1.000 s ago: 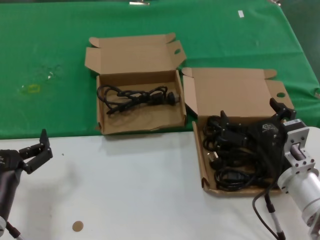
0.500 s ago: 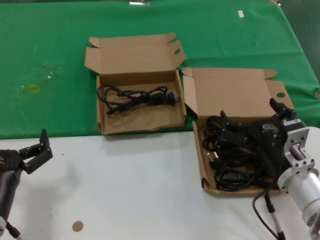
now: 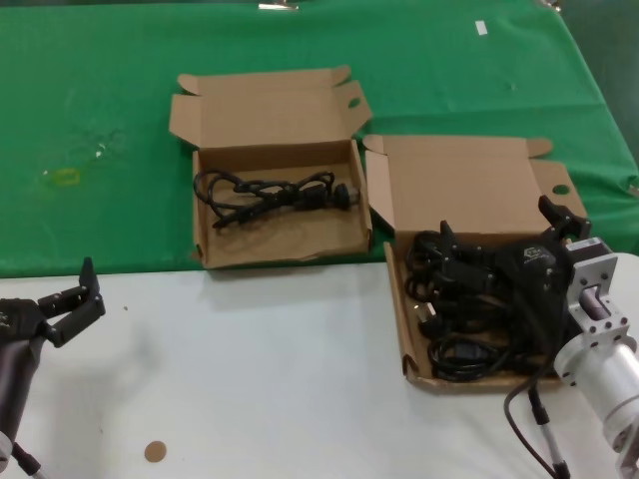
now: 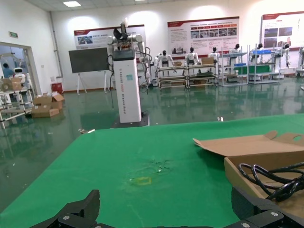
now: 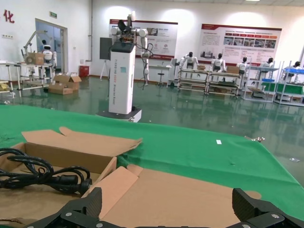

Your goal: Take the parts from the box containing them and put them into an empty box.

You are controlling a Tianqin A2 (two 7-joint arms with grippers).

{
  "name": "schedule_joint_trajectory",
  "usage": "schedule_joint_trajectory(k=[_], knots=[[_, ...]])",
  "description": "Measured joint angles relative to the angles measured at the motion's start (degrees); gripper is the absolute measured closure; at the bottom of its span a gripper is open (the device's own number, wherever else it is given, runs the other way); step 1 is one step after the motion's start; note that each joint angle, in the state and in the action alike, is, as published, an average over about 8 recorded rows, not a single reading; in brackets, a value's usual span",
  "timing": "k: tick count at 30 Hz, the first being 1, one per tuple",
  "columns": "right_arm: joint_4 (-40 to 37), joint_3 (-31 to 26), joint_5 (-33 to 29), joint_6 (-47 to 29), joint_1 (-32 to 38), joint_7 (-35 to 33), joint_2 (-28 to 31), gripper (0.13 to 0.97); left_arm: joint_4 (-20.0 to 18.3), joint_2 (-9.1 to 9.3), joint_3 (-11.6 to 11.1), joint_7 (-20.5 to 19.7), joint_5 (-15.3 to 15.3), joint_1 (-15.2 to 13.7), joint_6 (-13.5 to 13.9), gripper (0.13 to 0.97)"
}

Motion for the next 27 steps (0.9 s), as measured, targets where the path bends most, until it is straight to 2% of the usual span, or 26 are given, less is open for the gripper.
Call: schedule_joint_trajectory(k=[27], knots=[[0.0, 0.0, 0.0, 0.0, 0.0, 0.0, 0.0, 0.129, 0.0, 0.0, 0.0, 0.0, 0.0, 0.0, 0.0, 0.132]])
